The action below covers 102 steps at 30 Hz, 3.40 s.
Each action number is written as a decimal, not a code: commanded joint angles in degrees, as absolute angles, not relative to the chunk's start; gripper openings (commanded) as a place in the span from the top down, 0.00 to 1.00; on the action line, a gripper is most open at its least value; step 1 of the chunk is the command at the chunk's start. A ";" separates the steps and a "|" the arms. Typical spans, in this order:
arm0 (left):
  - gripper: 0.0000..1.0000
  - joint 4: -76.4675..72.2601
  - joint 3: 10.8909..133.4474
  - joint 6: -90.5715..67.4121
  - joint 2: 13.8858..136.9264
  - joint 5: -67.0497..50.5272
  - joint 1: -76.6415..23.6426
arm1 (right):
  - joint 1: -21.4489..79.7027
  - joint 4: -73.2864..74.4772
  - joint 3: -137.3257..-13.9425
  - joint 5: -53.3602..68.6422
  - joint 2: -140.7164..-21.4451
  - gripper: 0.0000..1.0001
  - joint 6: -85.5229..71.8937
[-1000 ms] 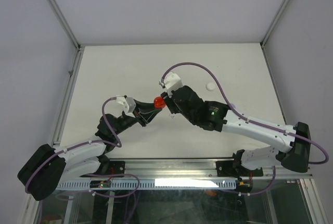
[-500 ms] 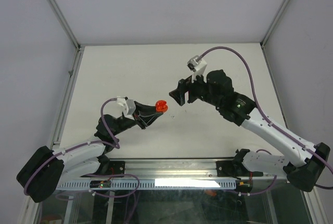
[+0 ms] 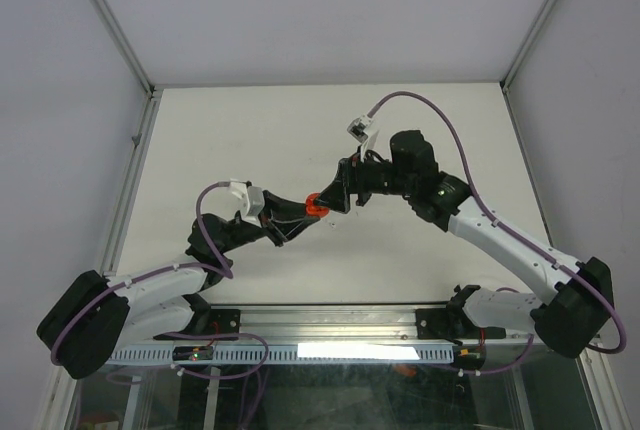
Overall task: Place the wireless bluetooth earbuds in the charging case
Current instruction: Close the charging case, then place the charging case at the center of the board, then adjust the charging case at the center of the board.
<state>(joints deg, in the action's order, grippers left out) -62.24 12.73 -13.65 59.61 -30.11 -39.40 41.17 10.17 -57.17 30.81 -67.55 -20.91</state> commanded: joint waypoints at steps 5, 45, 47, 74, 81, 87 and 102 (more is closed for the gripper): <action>1.00 -65.10 15.69 -15.06 59.92 -31.04 -39.80 | 39.69 1.57 -55.60 43.77 -66.62 0.25 -25.20; 1.00 -15.47 27.07 -38.18 64.66 -3.69 -22.52 | 39.31 12.05 -49.97 4.29 -61.90 0.22 -15.87; 0.97 -14.09 27.76 -39.06 66.73 -4.78 -20.10 | 39.29 11.62 -48.93 2.76 -61.79 0.22 -15.76; 0.49 -4.80 29.78 -42.77 77.23 -10.10 -8.88 | 39.09 12.87 -49.00 -8.34 -69.24 0.18 -12.09; 0.41 1.47 32.16 -38.55 68.45 -7.96 -8.81 | 37.86 14.67 -50.55 -12.73 -71.90 0.16 -11.56; 0.37 6.77 36.01 -32.59 61.50 -9.58 -8.61 | 33.75 15.99 -53.80 -15.04 -77.76 0.14 -10.92; 0.26 10.74 39.70 -12.21 52.10 -6.89 -8.40 | 16.61 14.75 -65.75 -10.81 -97.36 0.16 -12.67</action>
